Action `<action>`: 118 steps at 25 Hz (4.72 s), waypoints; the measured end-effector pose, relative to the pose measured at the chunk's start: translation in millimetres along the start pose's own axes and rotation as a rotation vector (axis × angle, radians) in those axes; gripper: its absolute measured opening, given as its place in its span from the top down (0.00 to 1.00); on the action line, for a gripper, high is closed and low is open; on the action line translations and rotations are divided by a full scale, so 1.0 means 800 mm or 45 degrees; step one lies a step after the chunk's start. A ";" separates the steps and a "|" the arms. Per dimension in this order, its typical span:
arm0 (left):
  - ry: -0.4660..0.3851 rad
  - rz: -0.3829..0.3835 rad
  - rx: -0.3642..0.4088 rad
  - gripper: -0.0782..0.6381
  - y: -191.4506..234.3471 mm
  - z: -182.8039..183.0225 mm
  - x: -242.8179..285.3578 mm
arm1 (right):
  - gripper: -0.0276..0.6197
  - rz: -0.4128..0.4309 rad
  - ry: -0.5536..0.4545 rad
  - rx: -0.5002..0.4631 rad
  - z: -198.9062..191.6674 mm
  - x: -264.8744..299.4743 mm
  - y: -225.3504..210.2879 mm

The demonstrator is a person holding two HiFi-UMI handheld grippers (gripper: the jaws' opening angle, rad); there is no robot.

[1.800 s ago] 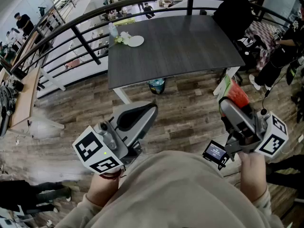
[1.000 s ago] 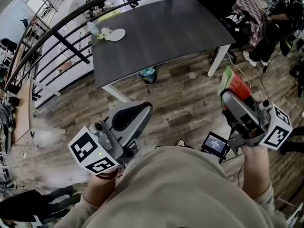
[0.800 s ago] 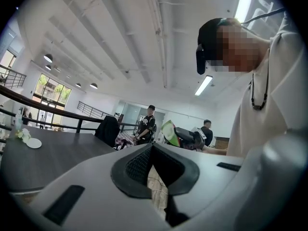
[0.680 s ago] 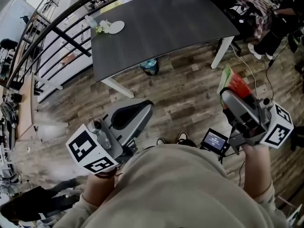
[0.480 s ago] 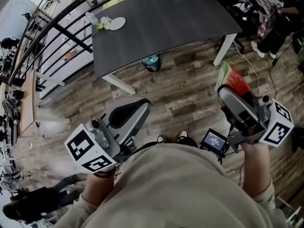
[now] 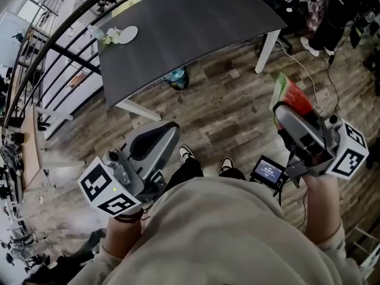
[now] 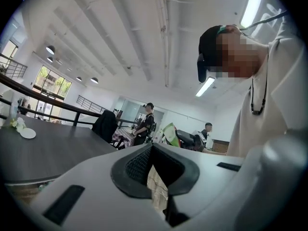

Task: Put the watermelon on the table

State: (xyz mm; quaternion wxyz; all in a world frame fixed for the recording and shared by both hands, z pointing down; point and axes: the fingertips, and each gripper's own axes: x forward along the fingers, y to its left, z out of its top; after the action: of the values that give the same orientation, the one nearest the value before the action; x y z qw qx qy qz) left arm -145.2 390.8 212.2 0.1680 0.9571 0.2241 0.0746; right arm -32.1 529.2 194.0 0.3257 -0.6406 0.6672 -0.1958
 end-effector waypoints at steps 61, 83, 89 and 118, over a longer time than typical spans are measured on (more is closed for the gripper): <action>-0.107 0.271 -0.026 0.89 0.442 0.174 0.011 | 0.66 0.301 0.172 0.045 0.129 0.481 -0.242; 0.000 0.232 0.007 0.89 0.481 0.193 0.105 | 0.66 0.193 0.019 0.061 0.190 0.418 -0.316; 0.002 0.105 0.059 0.89 0.484 0.195 0.143 | 0.66 0.076 -0.049 0.060 0.199 0.381 -0.333; -0.096 0.054 -0.123 0.89 0.732 0.205 -0.046 | 0.67 0.142 0.339 -0.021 0.105 0.799 -0.321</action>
State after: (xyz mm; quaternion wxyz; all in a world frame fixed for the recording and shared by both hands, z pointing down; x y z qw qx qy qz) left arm 94.0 -167.0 264.7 0.2208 0.9545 0.1934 0.0526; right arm 233.3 -111.9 191.4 0.2394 -0.5736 0.7407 -0.2550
